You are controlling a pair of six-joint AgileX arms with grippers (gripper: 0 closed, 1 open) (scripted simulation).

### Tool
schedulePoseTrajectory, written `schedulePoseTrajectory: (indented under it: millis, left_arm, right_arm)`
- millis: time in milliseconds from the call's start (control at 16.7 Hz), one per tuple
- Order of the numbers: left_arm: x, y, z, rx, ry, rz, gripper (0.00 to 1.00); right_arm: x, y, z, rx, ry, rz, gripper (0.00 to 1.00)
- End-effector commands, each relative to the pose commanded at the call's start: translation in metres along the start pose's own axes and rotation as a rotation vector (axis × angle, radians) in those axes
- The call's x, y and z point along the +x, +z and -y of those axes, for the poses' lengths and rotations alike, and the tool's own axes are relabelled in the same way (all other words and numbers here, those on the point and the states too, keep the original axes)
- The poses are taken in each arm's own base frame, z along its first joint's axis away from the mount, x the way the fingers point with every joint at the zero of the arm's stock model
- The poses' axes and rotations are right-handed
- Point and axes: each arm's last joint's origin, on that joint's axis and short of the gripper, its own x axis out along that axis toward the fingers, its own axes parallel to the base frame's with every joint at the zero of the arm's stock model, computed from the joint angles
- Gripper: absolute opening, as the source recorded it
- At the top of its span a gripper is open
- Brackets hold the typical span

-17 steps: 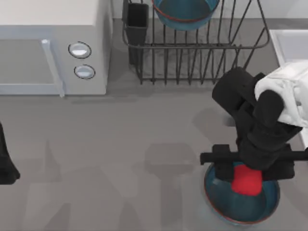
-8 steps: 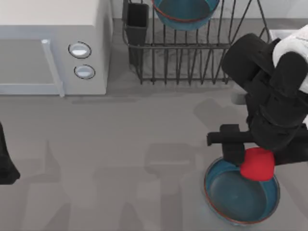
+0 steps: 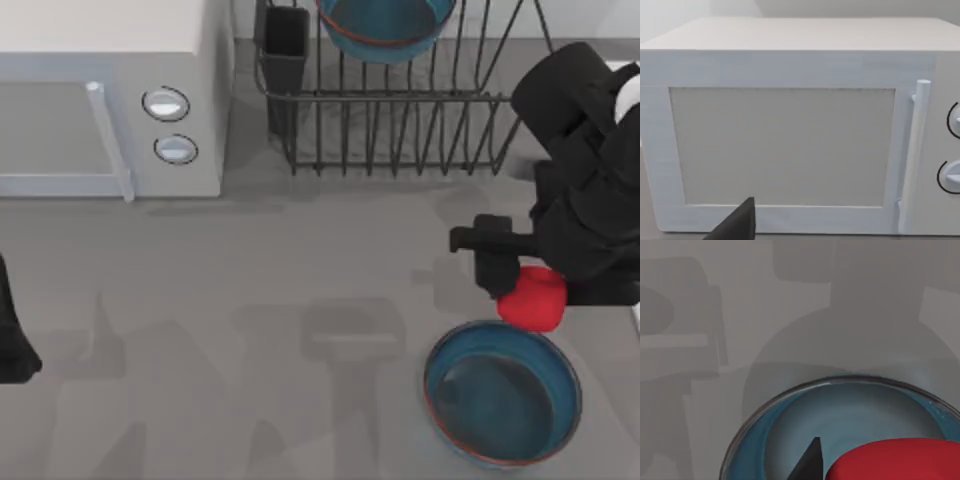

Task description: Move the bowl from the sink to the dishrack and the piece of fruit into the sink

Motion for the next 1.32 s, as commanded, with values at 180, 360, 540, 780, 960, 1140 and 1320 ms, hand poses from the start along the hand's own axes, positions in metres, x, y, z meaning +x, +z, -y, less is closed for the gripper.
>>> schedulePoseTrajectory:
  millis: [180, 360, 540, 780, 960, 1140, 1320]
  left_arm:
    - [0.0, 0.0, 0.0, 0.0, 0.0, 0.0, 1.0]
    - [0.0, 0.0, 0.0, 0.0, 0.0, 0.0, 1.0]
    - [0.0, 0.0, 0.0, 0.0, 0.0, 0.0, 1.0]
    - [0.0, 0.0, 0.0, 0.0, 0.0, 0.0, 1.0]
    - [0.0, 0.0, 0.0, 0.0, 0.0, 0.0, 1.0]
    - [0.0, 0.0, 0.0, 0.0, 0.0, 0.0, 1.0]
    - [0.0, 0.0, 0.0, 0.0, 0.0, 0.0, 1.0]
  right_arm:
    - [0.01, 0.028, 0.03, 0.046, 0.12, 0.151, 0.0]
    - [0.015, 0.055, 0.072, 0.068, 0.227, 0.372, 0.0]
    - [0.011, 0.072, 0.123, 0.06, 0.281, 0.638, 0.0]
    - [-0.004, 0.072, 0.192, 0.003, 0.239, 0.996, 0.0]
    - [-0.016, 0.056, 0.235, -0.057, 0.141, 1.211, 0.0]
    - [-0.026, 0.036, 0.265, -0.11, 0.032, 1.351, 0.0]
    - [-0.031, 0.023, 0.279, -0.14, -0.035, 1.414, 0.0]
